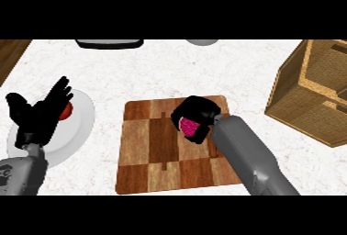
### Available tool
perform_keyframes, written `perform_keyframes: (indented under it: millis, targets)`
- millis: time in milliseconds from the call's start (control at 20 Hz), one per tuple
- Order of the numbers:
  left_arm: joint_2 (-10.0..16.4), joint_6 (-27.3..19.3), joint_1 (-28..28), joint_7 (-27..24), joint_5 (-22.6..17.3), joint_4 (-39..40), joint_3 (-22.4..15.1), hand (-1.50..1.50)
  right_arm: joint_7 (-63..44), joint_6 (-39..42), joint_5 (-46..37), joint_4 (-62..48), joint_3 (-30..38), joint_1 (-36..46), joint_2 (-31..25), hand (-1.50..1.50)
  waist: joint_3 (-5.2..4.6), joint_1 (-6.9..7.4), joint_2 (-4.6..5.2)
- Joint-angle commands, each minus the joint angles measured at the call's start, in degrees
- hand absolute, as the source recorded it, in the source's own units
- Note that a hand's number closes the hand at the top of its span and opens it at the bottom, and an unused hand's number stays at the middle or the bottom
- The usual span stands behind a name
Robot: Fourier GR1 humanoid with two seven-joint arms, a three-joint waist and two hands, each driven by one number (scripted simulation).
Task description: Pick the cupcake from the cutting board and place it in the basket
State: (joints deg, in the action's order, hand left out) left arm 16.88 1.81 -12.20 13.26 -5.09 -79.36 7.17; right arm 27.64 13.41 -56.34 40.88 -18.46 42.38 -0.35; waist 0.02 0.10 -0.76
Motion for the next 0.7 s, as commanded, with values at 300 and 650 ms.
perform_keyframes:
  millis: [300, 650]
  targets:
    - [0.33, 0.18, 1.28, 0.03, -0.34, 0.73, 0.79, 0.0, -35.86, -17.33, 10.53, 8.21, 3.83, -15.31, 0.35, 1.5, -0.08, -1.99, -0.82]
    - [0.29, 0.94, 0.68, 0.44, -0.69, 0.52, 0.46, 0.0, -42.04, -34.56, 27.53, 32.6, -8.98, -21.69, 0.34, 1.5, 0.1, -0.22, -0.82]
